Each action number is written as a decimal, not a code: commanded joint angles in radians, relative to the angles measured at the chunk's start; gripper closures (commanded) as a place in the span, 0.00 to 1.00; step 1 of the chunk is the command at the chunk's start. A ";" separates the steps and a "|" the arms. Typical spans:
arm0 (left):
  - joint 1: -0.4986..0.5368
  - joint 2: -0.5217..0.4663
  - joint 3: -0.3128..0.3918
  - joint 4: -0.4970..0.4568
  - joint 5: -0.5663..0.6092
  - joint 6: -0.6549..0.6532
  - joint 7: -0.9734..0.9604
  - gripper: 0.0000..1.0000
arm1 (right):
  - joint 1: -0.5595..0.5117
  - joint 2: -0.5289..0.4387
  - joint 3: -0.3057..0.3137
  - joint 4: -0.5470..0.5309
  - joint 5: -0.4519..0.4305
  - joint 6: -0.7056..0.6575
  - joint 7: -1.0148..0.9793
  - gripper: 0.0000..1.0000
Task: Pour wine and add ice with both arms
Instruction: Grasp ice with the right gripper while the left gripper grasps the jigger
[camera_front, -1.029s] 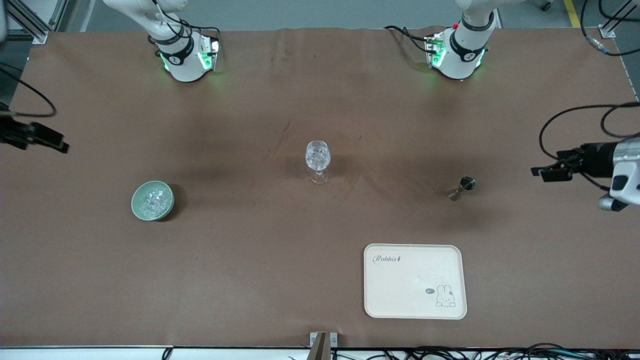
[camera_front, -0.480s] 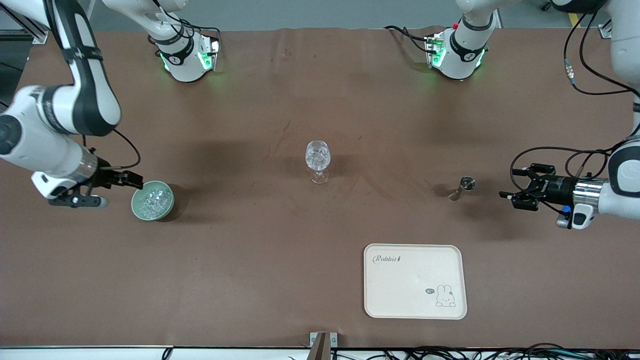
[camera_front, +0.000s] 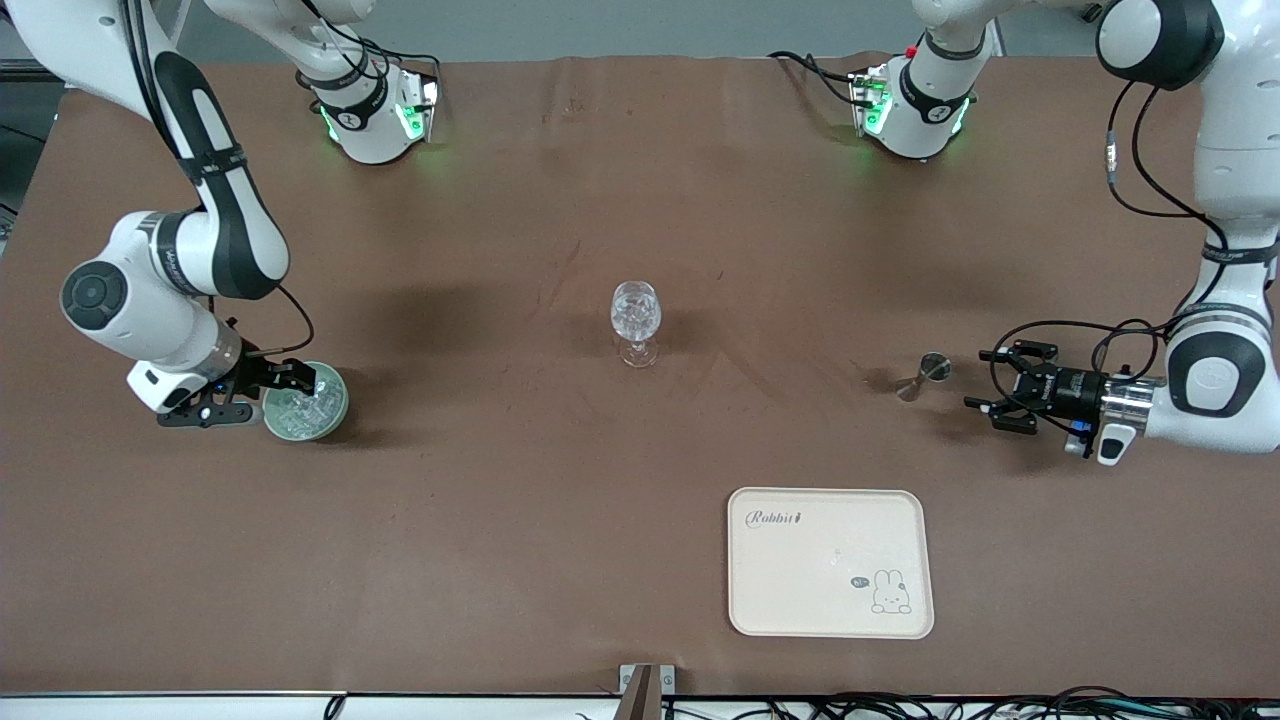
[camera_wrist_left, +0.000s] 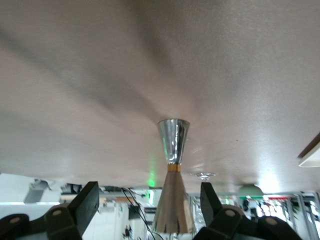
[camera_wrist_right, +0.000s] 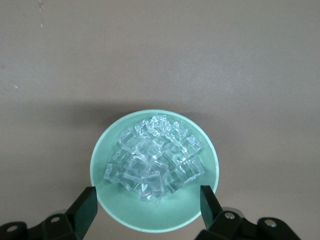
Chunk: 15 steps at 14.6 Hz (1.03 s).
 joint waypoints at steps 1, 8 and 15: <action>-0.003 0.031 -0.004 0.008 -0.051 0.003 -0.020 0.13 | -0.012 -0.002 0.005 -0.039 0.011 0.039 -0.042 0.21; -0.022 0.045 -0.015 -0.032 -0.116 0.003 -0.018 0.24 | -0.012 0.041 0.007 -0.042 0.011 0.065 -0.042 0.43; -0.037 0.051 -0.015 -0.053 -0.143 0.036 -0.012 0.37 | -0.012 0.061 0.007 -0.037 0.011 0.068 -0.040 0.50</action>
